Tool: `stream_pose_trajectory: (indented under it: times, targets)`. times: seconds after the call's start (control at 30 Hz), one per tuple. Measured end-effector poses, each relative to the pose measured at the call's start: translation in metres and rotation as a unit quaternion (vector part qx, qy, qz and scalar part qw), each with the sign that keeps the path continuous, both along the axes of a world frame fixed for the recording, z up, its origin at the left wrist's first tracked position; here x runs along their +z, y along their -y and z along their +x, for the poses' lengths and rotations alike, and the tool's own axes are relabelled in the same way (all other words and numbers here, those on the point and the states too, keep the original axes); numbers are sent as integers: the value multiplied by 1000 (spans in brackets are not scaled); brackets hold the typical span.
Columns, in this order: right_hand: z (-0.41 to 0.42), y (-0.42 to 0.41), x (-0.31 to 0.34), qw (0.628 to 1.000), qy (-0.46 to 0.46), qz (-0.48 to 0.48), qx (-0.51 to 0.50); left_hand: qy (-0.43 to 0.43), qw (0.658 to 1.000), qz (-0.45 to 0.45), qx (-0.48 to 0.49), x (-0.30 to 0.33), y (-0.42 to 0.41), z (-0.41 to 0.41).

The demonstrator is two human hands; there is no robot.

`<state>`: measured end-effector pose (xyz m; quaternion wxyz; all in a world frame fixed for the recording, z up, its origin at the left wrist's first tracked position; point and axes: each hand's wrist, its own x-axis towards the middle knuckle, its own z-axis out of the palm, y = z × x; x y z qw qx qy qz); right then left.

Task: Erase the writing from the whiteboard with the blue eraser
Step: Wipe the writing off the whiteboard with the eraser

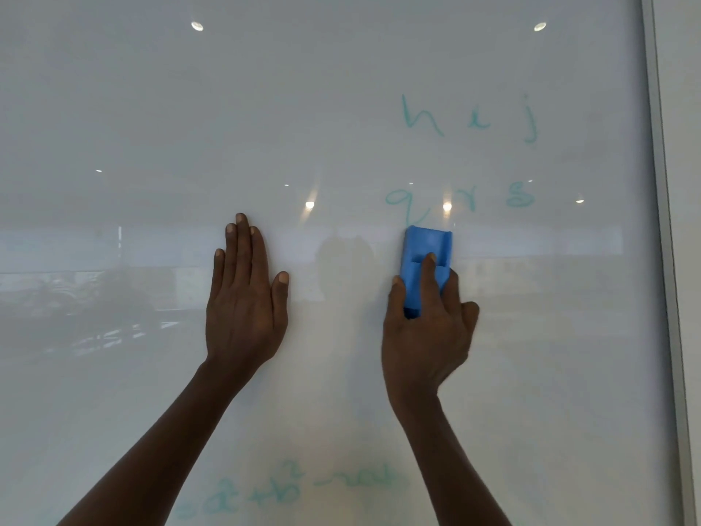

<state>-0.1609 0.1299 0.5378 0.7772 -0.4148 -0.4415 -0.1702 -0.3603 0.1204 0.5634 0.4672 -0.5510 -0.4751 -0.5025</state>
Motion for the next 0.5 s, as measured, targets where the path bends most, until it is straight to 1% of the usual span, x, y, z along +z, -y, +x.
stream_pose_trajectory:
  times: [0.13, 0.27, 0.43, 0.5]
  targets:
    - [-34, 9, 16, 998, 67, 3, 7, 4, 1000, -2, -4, 0, -1, -1]
    - [-61, 16, 29, 986, 168, 15, -13, 2, 1000, -4, 5, 0, -2, -1]
    - [-62, 11, 43, 961, 267, 50, -46, 1, 1000, -2, 4, -1, -2, -2]
    - [-53, 6, 49, 946, 306, 65, -81, 0, 1000, -1, 7, -1, -3, -2]
